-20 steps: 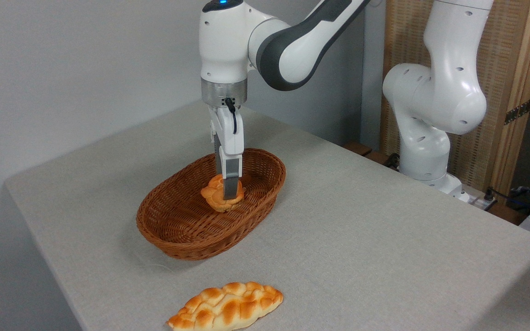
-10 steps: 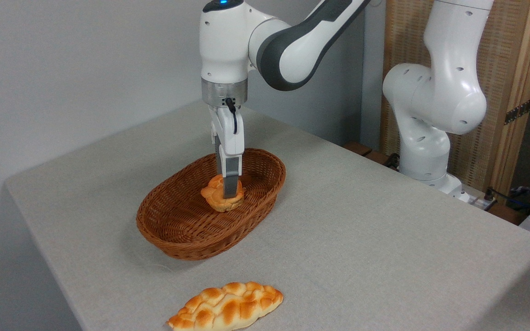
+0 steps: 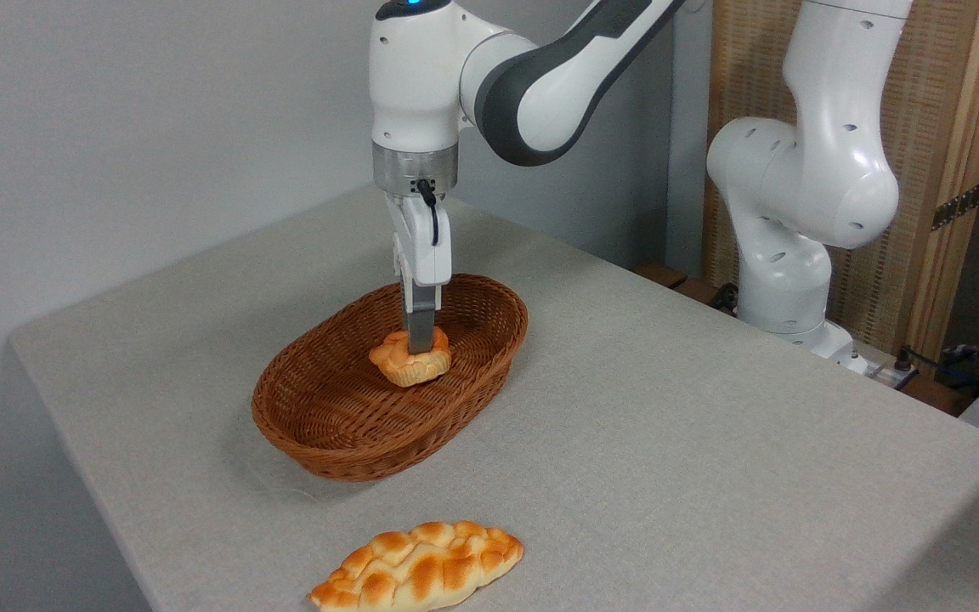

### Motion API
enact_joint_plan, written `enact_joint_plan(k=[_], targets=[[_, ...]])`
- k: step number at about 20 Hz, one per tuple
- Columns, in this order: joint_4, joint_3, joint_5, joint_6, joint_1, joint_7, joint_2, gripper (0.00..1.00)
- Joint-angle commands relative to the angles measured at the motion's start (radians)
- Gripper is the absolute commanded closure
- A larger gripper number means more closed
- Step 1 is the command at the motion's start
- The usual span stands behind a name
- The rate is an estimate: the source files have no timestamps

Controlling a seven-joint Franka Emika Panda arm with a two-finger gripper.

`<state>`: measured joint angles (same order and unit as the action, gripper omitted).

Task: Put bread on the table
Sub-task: 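Close the gripper fingers around the round orange bun, then lift the bun out of the basket and carry it beside the basket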

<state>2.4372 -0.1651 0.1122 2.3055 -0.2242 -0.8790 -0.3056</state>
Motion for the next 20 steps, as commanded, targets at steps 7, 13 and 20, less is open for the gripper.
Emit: enact_joint_plan(k=[7,13,20], targets=[[-0.090,0.002,0.003,-0.116,0.080,-0.011,-0.055,0.87],[-0.125,-0.002,0.006,-0.267,0.180,-0.072,-0.110,0.87],[-0.126,-0.002,0.001,-0.455,0.311,-0.389,-0.173,0.86]])
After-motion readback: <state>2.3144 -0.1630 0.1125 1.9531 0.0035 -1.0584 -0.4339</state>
